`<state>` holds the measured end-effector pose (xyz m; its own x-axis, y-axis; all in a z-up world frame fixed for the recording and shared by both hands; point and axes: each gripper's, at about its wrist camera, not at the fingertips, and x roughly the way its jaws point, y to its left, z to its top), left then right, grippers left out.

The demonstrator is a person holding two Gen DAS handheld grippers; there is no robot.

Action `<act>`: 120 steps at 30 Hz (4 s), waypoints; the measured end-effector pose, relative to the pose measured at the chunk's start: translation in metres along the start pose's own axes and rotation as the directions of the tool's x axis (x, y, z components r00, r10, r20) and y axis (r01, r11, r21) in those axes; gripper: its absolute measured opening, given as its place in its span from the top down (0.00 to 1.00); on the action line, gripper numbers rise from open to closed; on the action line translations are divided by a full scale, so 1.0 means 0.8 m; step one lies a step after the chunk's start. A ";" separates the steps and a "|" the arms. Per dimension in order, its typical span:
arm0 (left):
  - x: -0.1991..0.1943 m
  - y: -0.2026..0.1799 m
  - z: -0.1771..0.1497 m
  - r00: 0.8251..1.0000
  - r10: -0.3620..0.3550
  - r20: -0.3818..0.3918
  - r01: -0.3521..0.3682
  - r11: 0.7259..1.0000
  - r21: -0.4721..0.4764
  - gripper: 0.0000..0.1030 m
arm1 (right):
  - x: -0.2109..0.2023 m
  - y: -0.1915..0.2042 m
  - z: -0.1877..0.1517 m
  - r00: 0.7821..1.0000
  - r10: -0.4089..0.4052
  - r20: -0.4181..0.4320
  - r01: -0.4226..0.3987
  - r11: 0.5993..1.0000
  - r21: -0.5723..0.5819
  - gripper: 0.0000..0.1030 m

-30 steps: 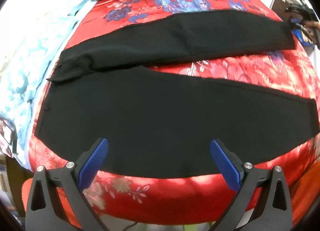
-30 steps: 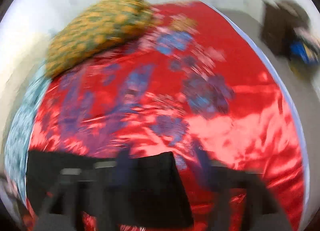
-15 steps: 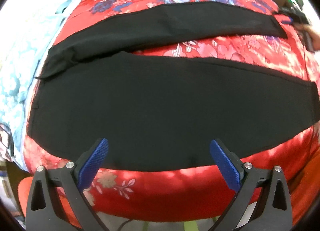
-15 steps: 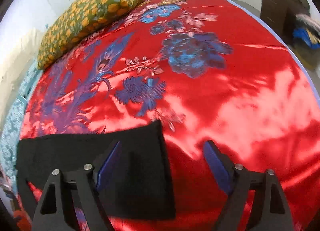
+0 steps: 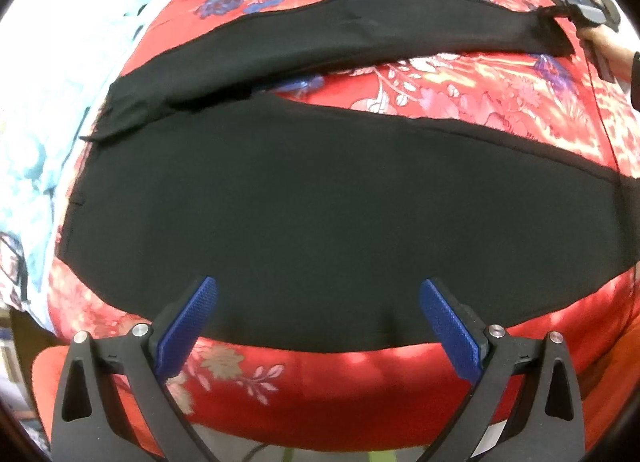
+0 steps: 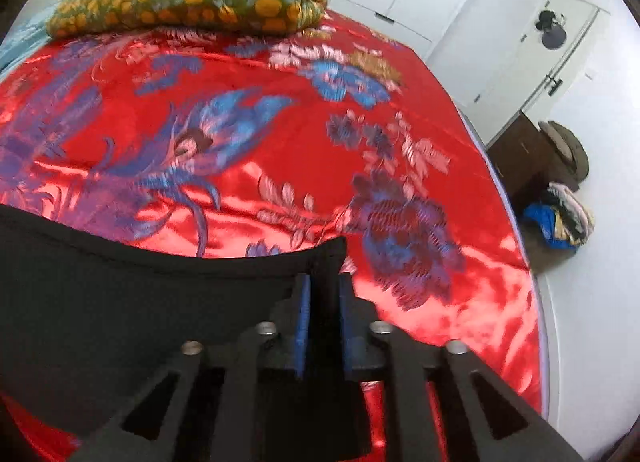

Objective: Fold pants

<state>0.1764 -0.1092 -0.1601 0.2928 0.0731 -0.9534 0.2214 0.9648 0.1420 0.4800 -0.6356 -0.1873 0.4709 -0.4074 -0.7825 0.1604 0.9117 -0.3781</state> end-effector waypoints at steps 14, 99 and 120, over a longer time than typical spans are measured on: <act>0.050 0.067 0.028 0.991 0.083 0.106 -0.074 0.993 -0.090 0.01 | -0.234 -0.037 -0.164 0.985 0.155 0.077 -0.169 0.958 0.231 0.08; 0.029 0.112 -0.070 0.963 -0.078 0.257 0.116 0.984 -0.138 0.01 | -0.564 0.038 -0.447 0.963 -0.076 0.259 -0.018 0.939 0.342 0.00; 0.019 0.130 -0.070 0.952 -0.096 0.291 0.154 0.970 -0.186 0.01 | -0.525 0.195 -0.471 0.917 0.337 0.212 -0.379 0.902 0.206 0.00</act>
<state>0.1521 0.0067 -0.1744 0.5284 -0.0962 -0.8435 0.0869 0.9945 -0.0590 -0.0198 -0.3418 -0.1039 0.6700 -0.0550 -0.7403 0.1444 0.9879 0.0573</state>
